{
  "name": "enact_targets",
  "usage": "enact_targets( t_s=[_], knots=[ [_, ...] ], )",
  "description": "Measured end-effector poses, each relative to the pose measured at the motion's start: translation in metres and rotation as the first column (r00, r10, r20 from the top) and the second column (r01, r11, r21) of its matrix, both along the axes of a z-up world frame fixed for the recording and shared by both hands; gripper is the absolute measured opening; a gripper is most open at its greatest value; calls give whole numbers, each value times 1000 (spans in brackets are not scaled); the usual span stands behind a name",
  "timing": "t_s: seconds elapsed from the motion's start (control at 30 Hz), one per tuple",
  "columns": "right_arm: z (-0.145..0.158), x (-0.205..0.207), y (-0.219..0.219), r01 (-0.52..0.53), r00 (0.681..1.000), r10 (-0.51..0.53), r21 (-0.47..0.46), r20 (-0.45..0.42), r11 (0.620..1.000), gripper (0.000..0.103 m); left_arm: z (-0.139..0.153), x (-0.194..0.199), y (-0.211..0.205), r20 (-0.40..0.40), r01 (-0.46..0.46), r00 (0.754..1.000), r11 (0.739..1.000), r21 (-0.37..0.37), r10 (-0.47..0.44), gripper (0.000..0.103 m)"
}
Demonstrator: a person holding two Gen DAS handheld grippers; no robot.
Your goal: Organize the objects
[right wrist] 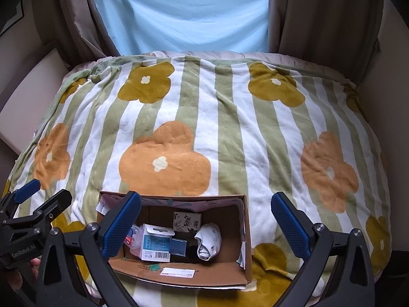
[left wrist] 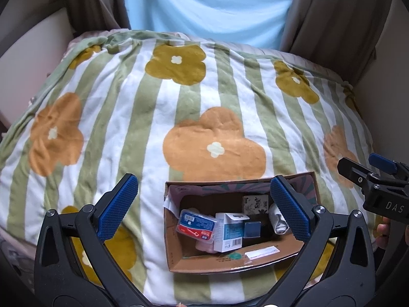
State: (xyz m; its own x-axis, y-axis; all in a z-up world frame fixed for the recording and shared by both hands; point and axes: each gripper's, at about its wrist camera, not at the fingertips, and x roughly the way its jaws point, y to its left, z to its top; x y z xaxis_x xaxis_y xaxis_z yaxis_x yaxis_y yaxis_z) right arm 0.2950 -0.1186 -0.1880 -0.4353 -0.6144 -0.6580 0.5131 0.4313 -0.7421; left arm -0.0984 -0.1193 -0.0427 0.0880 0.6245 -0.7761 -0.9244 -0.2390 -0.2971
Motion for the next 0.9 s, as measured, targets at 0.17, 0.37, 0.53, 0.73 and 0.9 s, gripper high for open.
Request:
enact_targets(
  t_s=[0.17, 0.37, 0.53, 0.73, 0.9],
  knots=[
    [-3, 1, -2, 5, 1000, -5, 5, -15, 1000, 101, -1, 1, 0, -2, 13, 1000, 1000, -2, -13, 103],
    [-5, 2, -5, 1, 1000, -1, 2, -27, 1000, 101, -2, 2, 2, 5, 36, 999, 999, 0, -36, 103],
    [-7, 4, -6, 2, 999, -2, 2, -36, 1000, 101, -3, 2, 4, 6, 51, 999, 999, 0, -51, 103],
    [-10, 7, -8, 0, 998, 0, 8, -62, 1000, 101, -4, 1, 8, 10, 79, 997, 997, -3, -79, 103],
    [-12, 10, -9, -4, 998, 5, 6, -65, 1000, 101, -4, 1, 8, 8, 85, 996, 996, -3, -85, 103]
  ],
)
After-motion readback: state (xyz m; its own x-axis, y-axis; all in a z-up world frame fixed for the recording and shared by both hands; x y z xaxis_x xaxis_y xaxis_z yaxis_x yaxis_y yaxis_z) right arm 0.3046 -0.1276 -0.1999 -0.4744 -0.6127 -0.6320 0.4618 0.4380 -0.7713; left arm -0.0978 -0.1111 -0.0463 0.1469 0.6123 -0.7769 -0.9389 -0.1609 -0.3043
